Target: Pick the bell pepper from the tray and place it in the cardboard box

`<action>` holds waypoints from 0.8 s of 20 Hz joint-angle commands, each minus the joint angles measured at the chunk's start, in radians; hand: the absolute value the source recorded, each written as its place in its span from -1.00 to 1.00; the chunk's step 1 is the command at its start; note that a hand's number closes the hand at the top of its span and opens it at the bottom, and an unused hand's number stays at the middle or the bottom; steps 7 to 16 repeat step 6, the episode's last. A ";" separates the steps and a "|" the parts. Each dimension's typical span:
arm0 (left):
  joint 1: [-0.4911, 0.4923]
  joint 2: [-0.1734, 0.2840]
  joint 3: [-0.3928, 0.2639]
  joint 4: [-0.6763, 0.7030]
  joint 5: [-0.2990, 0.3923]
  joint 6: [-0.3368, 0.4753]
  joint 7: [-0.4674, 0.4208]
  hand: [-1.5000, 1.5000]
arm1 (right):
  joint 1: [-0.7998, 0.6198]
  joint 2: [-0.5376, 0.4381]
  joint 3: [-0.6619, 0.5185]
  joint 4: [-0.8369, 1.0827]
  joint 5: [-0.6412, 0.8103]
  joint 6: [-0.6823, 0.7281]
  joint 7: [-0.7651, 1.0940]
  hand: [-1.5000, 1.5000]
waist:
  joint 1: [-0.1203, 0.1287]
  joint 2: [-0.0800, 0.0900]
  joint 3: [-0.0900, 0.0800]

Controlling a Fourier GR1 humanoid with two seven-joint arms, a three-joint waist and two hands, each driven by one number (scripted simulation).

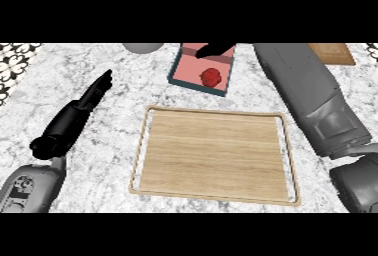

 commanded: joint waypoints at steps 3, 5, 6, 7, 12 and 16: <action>-0.014 0.002 0.004 -0.014 0.007 -0.017 -0.003 0.00 | 0.015 -0.063 -0.171 0.057 -0.140 -0.040 -0.013 -1.00 | 0.018 0.006 -0.002; 0.017 -0.024 -0.024 -0.034 -0.026 0.013 0.002 0.00 | 0.030 -0.080 -0.192 0.065 -0.152 -0.060 -0.044 -1.00 | 0.021 0.005 -0.001; -0.009 -0.025 -0.013 -0.015 -0.022 0.011 -0.011 0.00 | 0.040 -0.120 -0.197 0.065 -0.153 -0.032 -0.072 -1.00 | 0.017 0.008 -0.001; -0.009 -0.025 -0.013 -0.015 -0.022 0.011 -0.011 0.00 | 0.040 -0.120 -0.197 0.065 -0.153 -0.032 -0.072 -1.00 | 0.017 0.008 -0.001; -0.009 -0.025 -0.013 -0.015 -0.022 0.011 -0.011 0.00 | 0.040 -0.120 -0.197 0.065 -0.153 -0.032 -0.072 -1.00 | 0.017 0.008 -0.001; -0.009 -0.025 -0.013 -0.015 -0.022 0.011 -0.011 0.00 | 0.040 -0.120 -0.197 0.065 -0.153 -0.032 -0.072 -1.00 | 0.017 0.008 -0.001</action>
